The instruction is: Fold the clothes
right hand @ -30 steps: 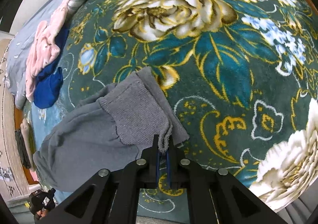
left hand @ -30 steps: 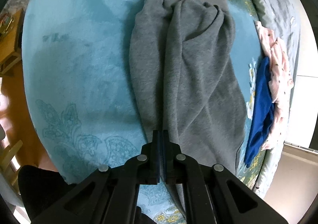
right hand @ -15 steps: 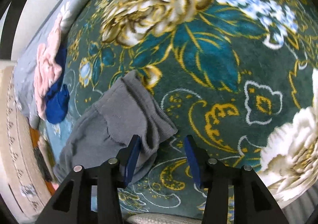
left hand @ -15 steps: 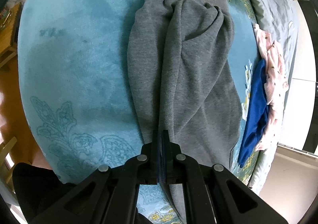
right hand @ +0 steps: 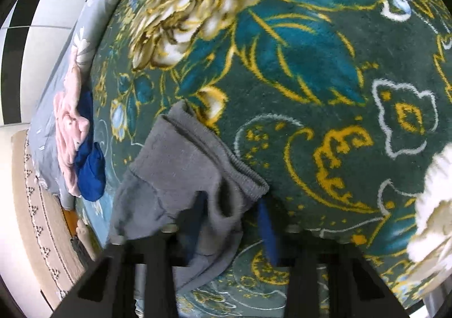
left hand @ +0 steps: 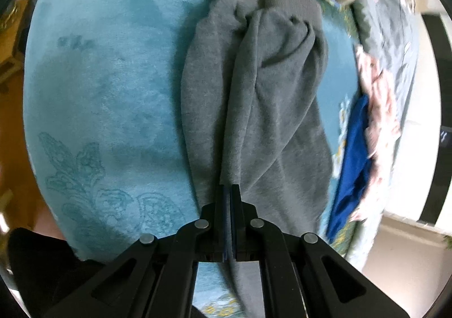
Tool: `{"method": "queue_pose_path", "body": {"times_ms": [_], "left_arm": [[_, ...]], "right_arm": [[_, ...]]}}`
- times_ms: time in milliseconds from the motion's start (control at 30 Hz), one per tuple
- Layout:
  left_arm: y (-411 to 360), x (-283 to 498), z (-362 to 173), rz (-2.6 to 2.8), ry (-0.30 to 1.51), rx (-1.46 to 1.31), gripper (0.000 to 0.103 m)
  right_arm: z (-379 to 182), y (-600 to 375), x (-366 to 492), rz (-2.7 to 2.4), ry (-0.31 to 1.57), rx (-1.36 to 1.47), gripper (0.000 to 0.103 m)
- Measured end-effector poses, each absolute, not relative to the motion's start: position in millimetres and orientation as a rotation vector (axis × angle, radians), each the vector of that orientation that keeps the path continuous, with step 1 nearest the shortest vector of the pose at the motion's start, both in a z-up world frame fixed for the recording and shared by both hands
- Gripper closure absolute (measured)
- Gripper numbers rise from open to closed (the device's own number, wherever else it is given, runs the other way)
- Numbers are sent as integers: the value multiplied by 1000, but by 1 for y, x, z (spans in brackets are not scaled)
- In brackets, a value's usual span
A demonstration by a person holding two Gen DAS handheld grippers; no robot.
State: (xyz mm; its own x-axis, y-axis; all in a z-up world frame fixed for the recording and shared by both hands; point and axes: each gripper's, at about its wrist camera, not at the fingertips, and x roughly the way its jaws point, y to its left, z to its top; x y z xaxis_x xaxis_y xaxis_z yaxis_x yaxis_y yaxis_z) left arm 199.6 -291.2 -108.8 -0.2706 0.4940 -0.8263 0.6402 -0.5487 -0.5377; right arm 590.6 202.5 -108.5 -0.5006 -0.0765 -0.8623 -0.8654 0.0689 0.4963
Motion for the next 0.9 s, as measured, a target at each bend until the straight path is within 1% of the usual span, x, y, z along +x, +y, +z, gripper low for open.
{"method": "queue_pose_path", "body": {"times_ms": [33, 133, 200, 233, 300, 333, 367, 433, 467, 533, 600, 700, 733, 767, 800, 833, 867, 900], "left_arm": [[-296, 202, -109, -1936, 1487, 1798, 102], [-312, 210, -112, -1884, 1660, 1711, 102], [-325, 209, -111, -1898, 1694, 1642, 102], [-333, 205, -107, -1933, 1677, 1599, 99], [-348, 192, -100, -1986, 1637, 1537, 85], [-352, 185, -99, -2001, 1632, 1525, 70], [-356, 177, -99, -2012, 1634, 1519, 62], [-359, 158, -99, -2045, 1637, 1530, 61], [-358, 149, -100, -2060, 1614, 1548, 58], [-355, 132, -105, -2081, 1538, 1588, 56], [-357, 119, -113, -2080, 1479, 1614, 56], [-359, 112, -126, -2060, 1522, 1614, 58], [-359, 111, -127, -2060, 1531, 1608, 64], [-358, 110, -129, -2061, 1541, 1601, 74], [-358, 109, -130, -2065, 1544, 1596, 78], [-357, 109, -129, -2072, 1544, 1592, 88], [-355, 107, -127, -2087, 1538, 1588, 94], [-352, 106, -124, -2106, 1530, 1584, 95]], "right_arm": [[-107, 203, 588, 1505, 1670, -958, 90], [-103, 205, 580, 1532, 1630, -1009, 92], [-103, 206, 575, 1555, 1599, -1055, 92], [-105, 206, 575, 1548, 1606, -1057, 92], [-107, 207, 572, 1539, 1607, -1068, 92], [-107, 207, 571, 1537, 1601, -1077, 92], [-107, 208, 570, 1531, 1598, -1082, 92], [-107, 210, 569, 1521, 1594, -1090, 92], [-108, 211, 568, 1514, 1593, -1093, 92], [-109, 212, 568, 1493, 1600, -1087, 92], [-110, 213, 566, 1474, 1599, -1088, 92], [-110, 214, 562, 1453, 1589, -1096, 92], [-110, 215, 561, 1447, 1589, -1097, 92], [-110, 215, 560, 1441, 1588, -1098, 91], [-110, 216, 559, 1435, 1589, -1098, 91], [-111, 216, 559, 1427, 1591, -1096, 91], [-111, 217, 559, 1418, 1595, -1092, 91], [-112, 217, 558, 1408, 1599, -1089, 91]]}}
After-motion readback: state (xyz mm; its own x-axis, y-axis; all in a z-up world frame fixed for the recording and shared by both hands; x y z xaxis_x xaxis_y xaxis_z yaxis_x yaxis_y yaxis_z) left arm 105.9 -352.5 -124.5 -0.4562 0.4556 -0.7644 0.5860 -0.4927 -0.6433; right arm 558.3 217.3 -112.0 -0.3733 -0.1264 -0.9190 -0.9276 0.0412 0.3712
